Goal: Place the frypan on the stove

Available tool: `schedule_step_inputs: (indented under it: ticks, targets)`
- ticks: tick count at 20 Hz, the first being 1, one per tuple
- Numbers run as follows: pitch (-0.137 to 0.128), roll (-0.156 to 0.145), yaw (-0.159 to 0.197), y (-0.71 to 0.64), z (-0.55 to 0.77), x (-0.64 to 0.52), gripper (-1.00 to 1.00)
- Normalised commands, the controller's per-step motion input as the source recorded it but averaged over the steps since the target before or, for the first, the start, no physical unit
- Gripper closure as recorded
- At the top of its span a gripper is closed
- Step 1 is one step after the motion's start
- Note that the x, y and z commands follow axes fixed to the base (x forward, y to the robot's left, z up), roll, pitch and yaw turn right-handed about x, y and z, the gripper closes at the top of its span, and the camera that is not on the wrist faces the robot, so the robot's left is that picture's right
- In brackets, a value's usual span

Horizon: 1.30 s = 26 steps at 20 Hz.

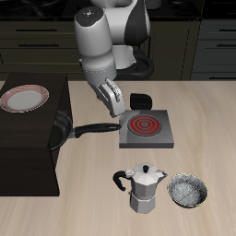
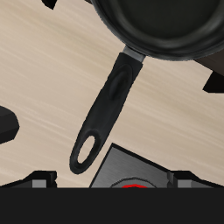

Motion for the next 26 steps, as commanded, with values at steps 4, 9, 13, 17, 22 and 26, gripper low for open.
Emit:
schedule_step_inputs:
  ticks: [4, 9, 13, 17, 22, 26]
  targets:
    - [0.0, 0.021, -0.033, 0.05, -0.09, 0.02, -1.0]
    - [0.009, 0.026, -0.039, 0.12, -0.11, 0.02, -1.0]
    - [-0.008, 0.047, -0.029, 0.15, -0.09, 0.04, -1.0]
    - [-0.003, 0.028, -0.017, 0.15, -0.07, 0.04, -1.0]
    - [-0.006, 0.008, -0.007, 0.06, -0.05, 0.13, -1.0]
    - [0.019, 0.006, -0.021, -0.01, -0.13, 0.11, -1.0]
